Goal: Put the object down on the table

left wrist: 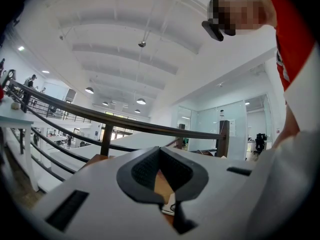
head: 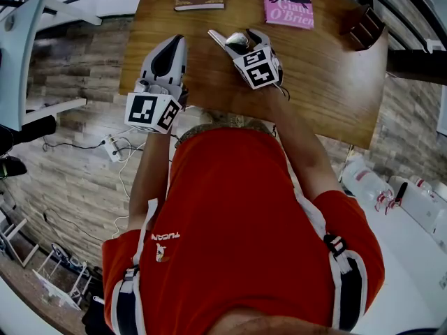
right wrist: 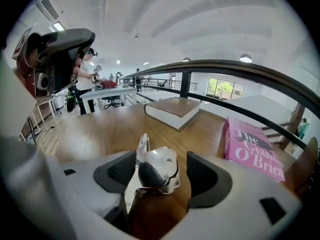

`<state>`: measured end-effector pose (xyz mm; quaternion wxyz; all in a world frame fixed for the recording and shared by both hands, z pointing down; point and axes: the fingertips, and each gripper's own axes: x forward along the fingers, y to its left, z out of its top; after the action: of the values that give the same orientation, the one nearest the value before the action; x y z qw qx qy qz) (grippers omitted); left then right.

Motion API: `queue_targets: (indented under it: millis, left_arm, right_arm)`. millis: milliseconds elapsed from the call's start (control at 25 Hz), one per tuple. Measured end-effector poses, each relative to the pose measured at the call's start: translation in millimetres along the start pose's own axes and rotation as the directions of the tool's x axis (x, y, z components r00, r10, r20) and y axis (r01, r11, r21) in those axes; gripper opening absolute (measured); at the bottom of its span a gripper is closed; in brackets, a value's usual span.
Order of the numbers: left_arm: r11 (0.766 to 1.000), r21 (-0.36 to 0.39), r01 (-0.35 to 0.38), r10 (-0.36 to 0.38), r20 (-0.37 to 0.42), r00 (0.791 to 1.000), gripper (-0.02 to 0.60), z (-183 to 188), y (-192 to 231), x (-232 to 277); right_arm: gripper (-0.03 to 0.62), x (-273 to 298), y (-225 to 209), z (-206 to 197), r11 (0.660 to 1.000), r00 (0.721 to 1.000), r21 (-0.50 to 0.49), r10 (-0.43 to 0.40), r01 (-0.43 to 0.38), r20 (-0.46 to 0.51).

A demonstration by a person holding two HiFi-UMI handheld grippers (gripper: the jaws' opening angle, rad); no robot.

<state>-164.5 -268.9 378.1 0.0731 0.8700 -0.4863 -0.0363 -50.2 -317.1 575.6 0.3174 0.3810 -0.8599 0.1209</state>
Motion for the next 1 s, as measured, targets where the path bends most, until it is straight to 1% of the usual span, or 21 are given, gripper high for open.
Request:
queue_targets:
  millis: [200,320,400,560,720,880,1000]
  left_arm:
    - [1.0,-0.002,0.004,-0.004,0.005,1.0,0.009,2.4,0.1,3.0]
    - [1.0,-0.003,0.008,-0.008,0.007,1.0,0.009,2.9,-0.5,4.8]
    - [1.0,0.001,0.016,-0.016,0.008,1.0,0.009,3.7,-3.4,5.1]
    - [1.0,0.006,0.026,-0.026,0.011,1.0,0.009,6.1,-6.3,4.5]
    - [1.0,0.006,0.029,-0.029,0.021,0.999,0.009,11.6,-9.7,2.1]
    - [0.999,0.01,0.041,-0.041,0.04,0.998,0.009,20.9,-15.6,-0.4]
    - [0.999,0.013,0.051,-0.052,0.054,0.997,0.009,27.3,-21.7,-3.0]
  right_arm:
    - [0.307,-11.7,-4.0,15.3,1.0,0.999,0.015,0.0,-0.001,0.051]
    - [0.305,-26.4,0.4,37.3,0.999,0.99,0.024,0.026,-0.029,0.138]
    - [0.305,-42.3,5.4,56.2,0.998,0.977,0.023,0.049,-0.055,0.209]
    - [0.304,-78.3,15.0,94.1,0.994,0.935,0.02,0.09,-0.103,0.344]
    - [0.291,-114.5,24.8,127.6,0.991,0.878,0.006,0.115,-0.133,0.465]
    - [0.187,-147.9,35.3,151.8,0.989,0.817,-0.006,0.124,-0.146,0.563]
    - [0.115,-165.8,44.4,159.9,0.988,0.787,-0.012,0.132,-0.157,0.603]
